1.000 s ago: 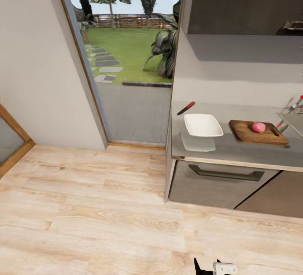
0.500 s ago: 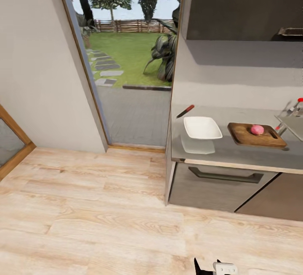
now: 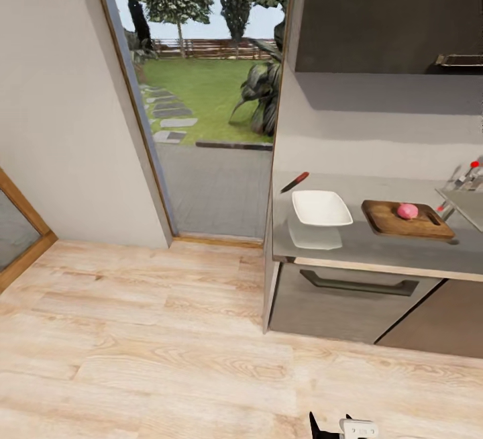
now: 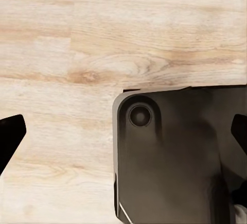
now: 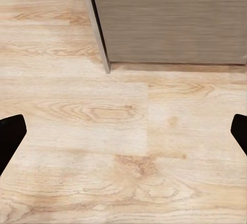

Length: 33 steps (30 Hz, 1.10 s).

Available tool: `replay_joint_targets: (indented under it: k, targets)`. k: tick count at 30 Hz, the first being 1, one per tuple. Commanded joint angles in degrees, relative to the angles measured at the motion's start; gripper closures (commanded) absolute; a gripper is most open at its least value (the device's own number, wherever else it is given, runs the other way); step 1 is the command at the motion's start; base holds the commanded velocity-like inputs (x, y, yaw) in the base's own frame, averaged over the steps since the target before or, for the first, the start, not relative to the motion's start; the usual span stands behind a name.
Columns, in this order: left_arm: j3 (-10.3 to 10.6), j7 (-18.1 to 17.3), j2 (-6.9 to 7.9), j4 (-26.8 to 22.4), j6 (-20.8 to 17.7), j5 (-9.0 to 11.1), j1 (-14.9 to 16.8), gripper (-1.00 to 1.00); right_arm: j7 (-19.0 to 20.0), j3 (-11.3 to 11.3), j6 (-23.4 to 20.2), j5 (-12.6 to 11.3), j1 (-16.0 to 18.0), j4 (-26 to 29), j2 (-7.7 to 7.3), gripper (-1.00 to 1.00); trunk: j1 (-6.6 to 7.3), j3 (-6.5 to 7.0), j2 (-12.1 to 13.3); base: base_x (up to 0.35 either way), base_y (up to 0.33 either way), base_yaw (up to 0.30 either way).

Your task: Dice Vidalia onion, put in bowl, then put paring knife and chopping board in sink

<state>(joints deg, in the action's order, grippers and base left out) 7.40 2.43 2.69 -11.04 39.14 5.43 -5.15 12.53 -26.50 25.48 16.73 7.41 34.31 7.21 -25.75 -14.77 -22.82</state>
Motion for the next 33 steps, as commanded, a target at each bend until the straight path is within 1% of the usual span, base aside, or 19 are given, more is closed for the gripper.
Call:
replay_joint_targets:
  k: [1, 33]
  targets:
    - [0.5, 0.2, 0.04, -0.1, 0.1, 0.6, 0.0, -1.0, 0.5, -0.5, 0.2, 0.3, 0.1, 0.0, 0.09, -1.0, -0.03, 0.0, -0.1, 0.0, 0.0, 0.0]
    - [0.5, 0.2, 0.04, -0.1, 0.1, 0.6, 0.0, -1.0, 0.5, -0.5, 0.2, 0.3, 0.1, 0.0, 0.09, -1.0, -0.03, 2.89, -0.1, 0.0, 0.0, 0.0]
